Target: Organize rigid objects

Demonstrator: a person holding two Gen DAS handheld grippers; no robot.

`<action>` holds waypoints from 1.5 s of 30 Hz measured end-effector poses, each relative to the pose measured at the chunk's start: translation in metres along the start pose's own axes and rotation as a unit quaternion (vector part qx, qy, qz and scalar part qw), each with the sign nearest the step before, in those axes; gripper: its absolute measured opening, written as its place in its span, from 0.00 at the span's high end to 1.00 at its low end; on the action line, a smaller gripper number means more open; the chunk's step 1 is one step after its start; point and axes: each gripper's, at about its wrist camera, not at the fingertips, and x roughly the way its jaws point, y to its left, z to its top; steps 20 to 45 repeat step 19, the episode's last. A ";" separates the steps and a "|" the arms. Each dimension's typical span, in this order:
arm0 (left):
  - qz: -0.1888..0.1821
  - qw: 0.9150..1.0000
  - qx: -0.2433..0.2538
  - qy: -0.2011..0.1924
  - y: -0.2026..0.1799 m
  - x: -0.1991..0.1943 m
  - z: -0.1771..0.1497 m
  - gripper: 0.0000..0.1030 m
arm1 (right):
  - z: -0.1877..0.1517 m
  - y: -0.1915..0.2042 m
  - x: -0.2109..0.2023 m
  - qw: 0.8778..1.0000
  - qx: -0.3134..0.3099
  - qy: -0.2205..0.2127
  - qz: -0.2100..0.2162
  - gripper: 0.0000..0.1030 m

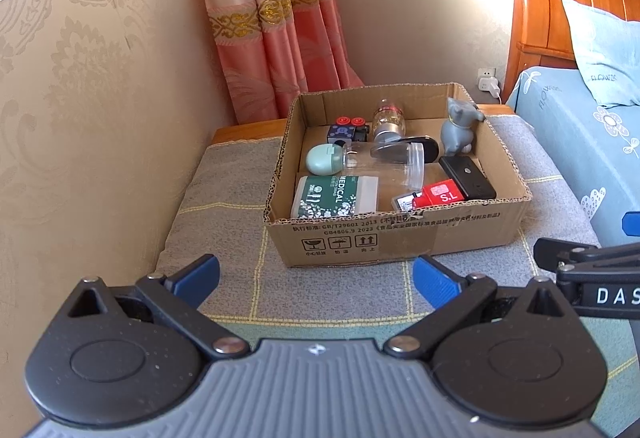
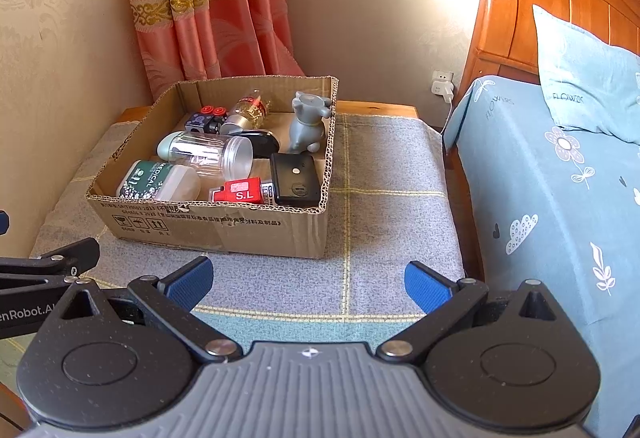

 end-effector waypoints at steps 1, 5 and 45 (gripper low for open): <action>0.000 1.000 0.000 0.000 -0.001 0.000 0.000 0.01 | 0.000 0.000 0.000 1.000 0.000 0.000 0.001 0.00; 0.001 1.000 0.001 0.000 -0.001 -0.001 0.000 0.01 | 0.000 -0.002 0.000 1.000 0.001 -0.001 0.003 0.00; 0.002 1.000 -0.005 -0.001 -0.001 -0.006 -0.002 0.01 | -0.003 -0.003 -0.003 1.000 0.001 -0.004 0.004 0.00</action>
